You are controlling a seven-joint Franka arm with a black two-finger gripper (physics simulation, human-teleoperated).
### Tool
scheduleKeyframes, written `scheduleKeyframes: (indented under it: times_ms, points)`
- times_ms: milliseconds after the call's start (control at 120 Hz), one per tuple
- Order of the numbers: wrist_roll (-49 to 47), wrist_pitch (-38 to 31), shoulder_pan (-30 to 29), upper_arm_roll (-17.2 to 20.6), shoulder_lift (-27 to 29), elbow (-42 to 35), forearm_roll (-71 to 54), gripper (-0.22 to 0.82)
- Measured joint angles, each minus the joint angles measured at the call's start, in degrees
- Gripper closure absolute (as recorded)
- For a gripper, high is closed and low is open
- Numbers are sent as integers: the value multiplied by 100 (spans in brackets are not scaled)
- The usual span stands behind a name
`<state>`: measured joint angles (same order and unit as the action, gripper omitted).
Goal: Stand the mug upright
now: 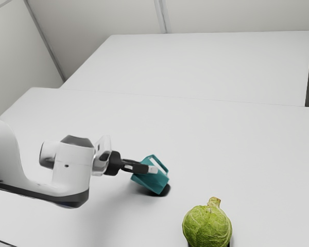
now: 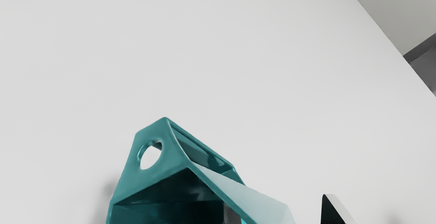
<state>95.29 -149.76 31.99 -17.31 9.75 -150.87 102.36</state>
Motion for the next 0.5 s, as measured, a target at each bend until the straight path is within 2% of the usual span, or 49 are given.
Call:
scheduleKeyframes:
  times_ms: [100,183,500]
  points:
    - [89,-81,0,29,1,43,16,59]
    - [149,-139,0,33,5,53,26,66]
    - [326,-403,2,34,193,140,32,76]
